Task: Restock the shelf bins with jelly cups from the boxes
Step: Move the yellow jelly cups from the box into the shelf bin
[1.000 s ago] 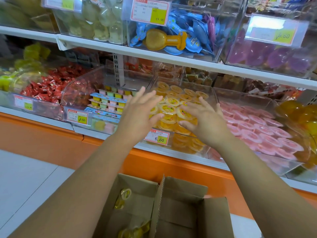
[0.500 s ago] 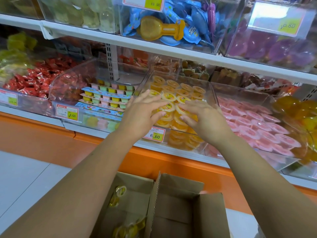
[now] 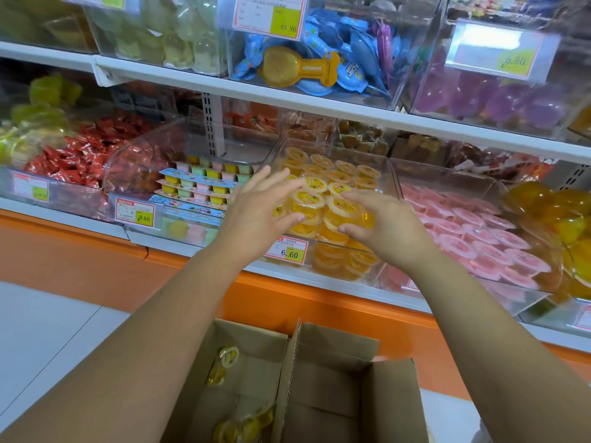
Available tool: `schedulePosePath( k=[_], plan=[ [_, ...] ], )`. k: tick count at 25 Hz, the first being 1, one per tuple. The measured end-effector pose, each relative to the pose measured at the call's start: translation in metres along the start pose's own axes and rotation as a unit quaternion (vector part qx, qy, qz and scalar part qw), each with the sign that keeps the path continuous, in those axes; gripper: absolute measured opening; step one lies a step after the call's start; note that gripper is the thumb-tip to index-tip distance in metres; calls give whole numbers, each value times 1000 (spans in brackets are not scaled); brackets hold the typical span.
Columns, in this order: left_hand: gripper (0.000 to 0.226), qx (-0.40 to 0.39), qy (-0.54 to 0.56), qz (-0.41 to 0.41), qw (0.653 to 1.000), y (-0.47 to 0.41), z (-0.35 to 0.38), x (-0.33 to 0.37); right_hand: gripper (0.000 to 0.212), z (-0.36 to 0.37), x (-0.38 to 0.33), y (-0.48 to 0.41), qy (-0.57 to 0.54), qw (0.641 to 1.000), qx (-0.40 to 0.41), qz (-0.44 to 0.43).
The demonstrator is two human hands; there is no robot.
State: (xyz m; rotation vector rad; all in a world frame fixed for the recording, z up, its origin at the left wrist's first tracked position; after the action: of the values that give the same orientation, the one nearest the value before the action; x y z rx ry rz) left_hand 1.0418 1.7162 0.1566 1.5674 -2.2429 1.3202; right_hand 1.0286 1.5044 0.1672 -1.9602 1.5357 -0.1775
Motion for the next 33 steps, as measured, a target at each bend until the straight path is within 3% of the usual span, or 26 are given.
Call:
schedulePosePath(
  k=[2, 4, 6, 7, 9, 11, 13, 15, 17, 18, 19, 21, 23, 24, 28, 33],
  plan=[
    [51, 89, 51, -34, 994, 21, -18, -1, 51, -11, -6, 5, -31, 999, 44, 6],
    [35, 203, 97, -70, 972, 54, -42, -3, 36, -32, -30, 18, -93, 981, 168, -11],
    [24, 213, 151, -158, 952, 86, -44, -21, 26, -40, -60, 41, -207, 945, 252, -21],
    [19, 179, 178, -223, 942, 105, -35, -37, 23, -31, -75, 57, -260, 935, 239, -16],
    [12, 94, 235, -358, 899, 148, -12, -75, 17, 5, -95, 90, -309, 939, 148, 12],
    [10, -22, 260, -515, 817, 211, 18, -109, 13, 60, -106, 127, -287, 956, -2, 56],
    [21, -132, 229, -620, 739, 279, 43, -133, 13, 125, -110, 162, -244, 944, -175, 134],
    [37, -170, 230, -674, 681, 327, 60, -149, 20, 182, -110, 191, -203, 882, -319, 283],
    [49, -178, 242, -697, 651, 352, 72, -163, 33, 228, -118, 212, -197, 779, -401, 440],
    [52, -182, 240, -701, 646, 357, 76, -170, 39, 248, -120, 218, -186, 745, -411, 490],
    [54, -184, 238, -706, 641, 360, 81, -176, 43, 267, -118, 225, -161, 735, -418, 509],
    [53, -190, 222, -709, 642, 363, 90, -187, 44, 302, -111, 242, -67, 759, -446, 469],
    [53, -214, 179, -694, 664, 366, 100, -201, 45, 328, -97, 260, 49, 804, -439, 398],
    [53, -235, 160, -684, 672, 368, 105, -207, 47, 336, -88, 271, 75, 807, -437, 390],
    [56, -307, 106, -660, 678, 382, 129, -223, 51, 361, -80, 300, 69, 813, -451, 361],
    [53, -319, 113, -659, 672, 382, 144, -228, 56, 372, -87, 324, -43, 749, -453, 482]
  ],
)
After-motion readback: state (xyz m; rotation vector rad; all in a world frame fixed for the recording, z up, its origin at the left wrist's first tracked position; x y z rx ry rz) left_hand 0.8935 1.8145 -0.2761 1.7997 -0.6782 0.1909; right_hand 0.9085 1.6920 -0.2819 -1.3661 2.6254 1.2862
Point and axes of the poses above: each hand's wrist, its own y-axis away from the middle knuckle, its own z-axis out of the palm, x = y × z, the point moved 5 cm from there along -y, towards the middle knuckle, and after that the axes turned 12 degrees about x, right-handed, at the moved point
